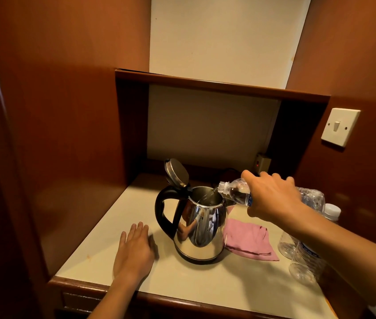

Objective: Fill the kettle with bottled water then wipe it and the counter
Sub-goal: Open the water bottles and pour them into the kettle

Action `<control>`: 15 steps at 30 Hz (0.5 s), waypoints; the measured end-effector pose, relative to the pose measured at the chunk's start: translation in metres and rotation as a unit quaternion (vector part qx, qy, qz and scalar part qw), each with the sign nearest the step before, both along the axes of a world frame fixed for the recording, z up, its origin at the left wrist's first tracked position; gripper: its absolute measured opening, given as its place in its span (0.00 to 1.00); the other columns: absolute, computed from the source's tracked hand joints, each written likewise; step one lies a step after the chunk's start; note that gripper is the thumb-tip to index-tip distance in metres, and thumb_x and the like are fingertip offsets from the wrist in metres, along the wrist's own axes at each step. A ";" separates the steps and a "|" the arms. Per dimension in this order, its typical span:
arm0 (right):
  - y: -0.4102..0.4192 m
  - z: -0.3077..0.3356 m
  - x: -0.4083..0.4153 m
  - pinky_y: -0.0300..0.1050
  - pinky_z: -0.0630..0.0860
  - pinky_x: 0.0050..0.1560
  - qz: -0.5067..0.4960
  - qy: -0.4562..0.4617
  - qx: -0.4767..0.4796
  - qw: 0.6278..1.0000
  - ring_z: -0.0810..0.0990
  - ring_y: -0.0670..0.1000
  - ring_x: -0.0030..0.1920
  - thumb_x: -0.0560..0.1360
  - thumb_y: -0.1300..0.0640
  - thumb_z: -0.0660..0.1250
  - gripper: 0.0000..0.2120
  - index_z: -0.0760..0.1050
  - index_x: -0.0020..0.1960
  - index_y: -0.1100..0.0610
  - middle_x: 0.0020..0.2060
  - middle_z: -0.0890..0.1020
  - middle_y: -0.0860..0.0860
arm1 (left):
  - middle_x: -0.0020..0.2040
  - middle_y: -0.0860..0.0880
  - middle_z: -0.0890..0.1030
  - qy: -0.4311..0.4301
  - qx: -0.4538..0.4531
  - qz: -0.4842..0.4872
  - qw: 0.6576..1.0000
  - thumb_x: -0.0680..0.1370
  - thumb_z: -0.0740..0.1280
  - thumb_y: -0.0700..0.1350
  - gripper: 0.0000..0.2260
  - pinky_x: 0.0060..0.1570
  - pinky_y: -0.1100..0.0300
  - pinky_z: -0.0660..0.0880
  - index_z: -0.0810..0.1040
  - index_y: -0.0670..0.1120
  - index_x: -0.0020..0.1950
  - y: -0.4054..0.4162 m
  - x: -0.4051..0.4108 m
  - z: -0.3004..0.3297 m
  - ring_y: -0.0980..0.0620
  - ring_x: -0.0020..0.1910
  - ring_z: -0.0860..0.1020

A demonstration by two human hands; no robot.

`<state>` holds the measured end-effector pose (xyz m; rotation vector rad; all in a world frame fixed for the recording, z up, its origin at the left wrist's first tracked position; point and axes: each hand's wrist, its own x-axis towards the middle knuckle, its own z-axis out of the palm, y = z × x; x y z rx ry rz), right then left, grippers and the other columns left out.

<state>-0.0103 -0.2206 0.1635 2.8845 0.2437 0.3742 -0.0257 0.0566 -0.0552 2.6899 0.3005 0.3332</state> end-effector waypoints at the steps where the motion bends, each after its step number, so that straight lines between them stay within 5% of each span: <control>1: 0.000 0.000 0.000 0.61 0.71 0.61 0.000 0.000 -0.001 1.000 0.75 0.60 0.62 0.69 0.48 0.77 0.35 0.61 0.70 0.47 0.59 0.77 0.54 | 0.82 0.49 0.53 0.000 0.000 0.000 1.000 0.85 0.48 0.50 0.24 0.79 0.50 0.42 0.54 0.48 0.81 0.000 0.000 -0.001 0.50 0.81 0.47; 15: 0.001 0.004 -0.001 0.61 0.70 0.62 0.007 -0.013 -0.035 0.999 0.74 0.62 0.64 0.70 0.49 0.77 0.38 0.60 0.73 0.47 0.63 0.76 0.56 | 0.82 0.50 0.55 -0.005 -0.003 0.009 1.000 0.85 0.47 0.51 0.24 0.79 0.51 0.42 0.57 0.48 0.81 0.000 0.002 -0.003 0.51 0.81 0.49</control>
